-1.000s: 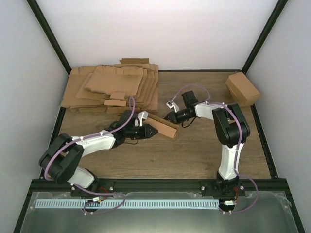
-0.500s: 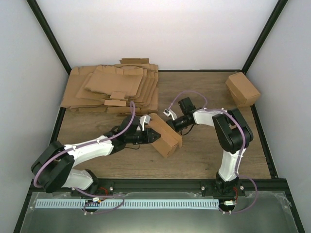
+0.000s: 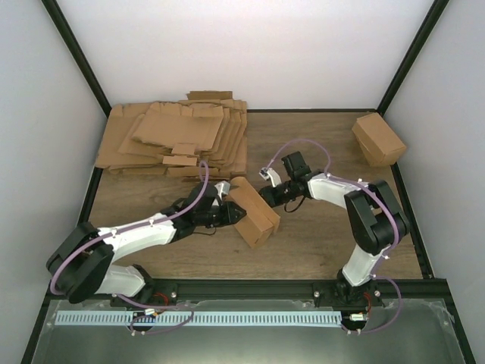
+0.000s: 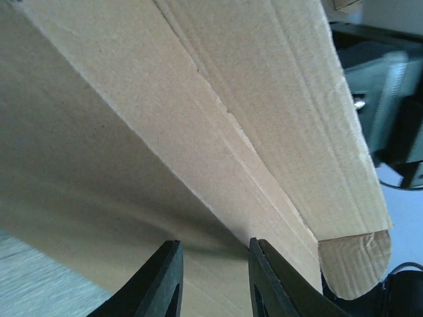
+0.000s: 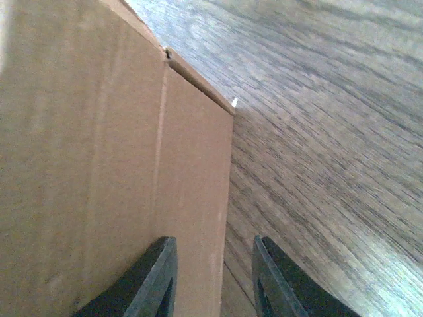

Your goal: Fold the paper box

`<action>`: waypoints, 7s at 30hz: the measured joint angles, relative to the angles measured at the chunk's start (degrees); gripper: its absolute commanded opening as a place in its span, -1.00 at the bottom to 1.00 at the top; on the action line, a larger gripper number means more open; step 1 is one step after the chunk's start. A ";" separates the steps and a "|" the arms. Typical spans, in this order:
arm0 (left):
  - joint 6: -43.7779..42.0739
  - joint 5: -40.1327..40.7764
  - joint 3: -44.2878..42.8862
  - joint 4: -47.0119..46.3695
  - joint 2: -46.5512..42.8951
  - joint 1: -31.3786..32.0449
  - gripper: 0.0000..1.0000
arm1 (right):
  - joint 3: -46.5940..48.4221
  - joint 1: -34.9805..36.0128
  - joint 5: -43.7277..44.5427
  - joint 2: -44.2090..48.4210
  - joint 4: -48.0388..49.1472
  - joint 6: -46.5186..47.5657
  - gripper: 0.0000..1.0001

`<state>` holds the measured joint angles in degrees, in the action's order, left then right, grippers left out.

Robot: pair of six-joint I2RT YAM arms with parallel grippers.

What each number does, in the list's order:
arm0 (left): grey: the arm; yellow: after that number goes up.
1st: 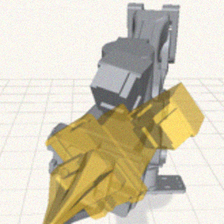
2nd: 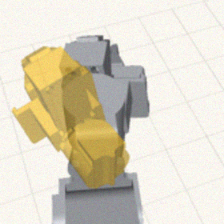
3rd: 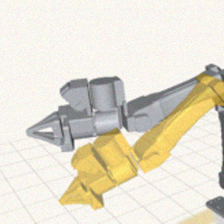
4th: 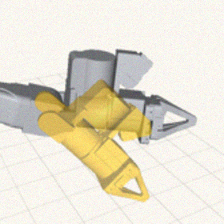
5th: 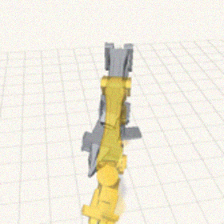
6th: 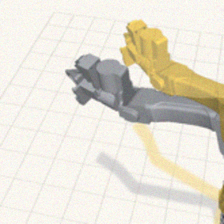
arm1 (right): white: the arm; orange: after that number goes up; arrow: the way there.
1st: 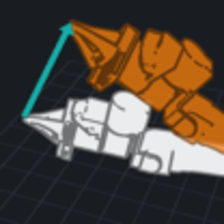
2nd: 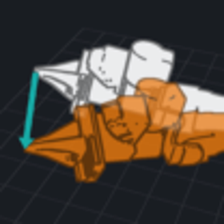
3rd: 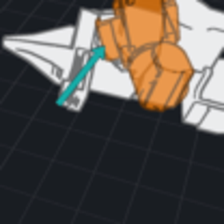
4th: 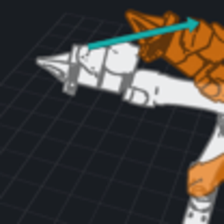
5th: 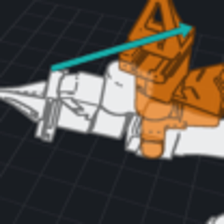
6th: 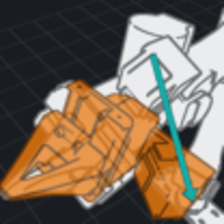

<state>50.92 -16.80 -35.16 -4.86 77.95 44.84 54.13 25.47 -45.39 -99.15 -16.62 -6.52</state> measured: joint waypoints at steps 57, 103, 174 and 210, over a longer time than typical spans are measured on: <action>-0.83 -0.28 -9.27 -2.56 9.38 3.13 -0.34 | -11.04 -3.45 12.41 2.12 11.06 -10.03 -0.58; -10.56 -0.90 0.28 16.57 -17.79 -15.28 -0.02 | 0.79 8.79 29.49 22.93 -9.20 -10.60 0.93; -38.34 1.57 -17.16 13.40 8.20 -9.77 -0.74 | 1.07 30.40 55.74 21.44 -32.37 -28.96 0.48; -41.27 10.95 -18.36 20.37 6.54 -5.79 -0.85 | -1.62 26.82 46.99 25.92 -28.94 -23.69 0.98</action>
<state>9.65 -5.85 -53.52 15.51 84.49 39.05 52.51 52.29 1.61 -73.23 -45.56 -30.22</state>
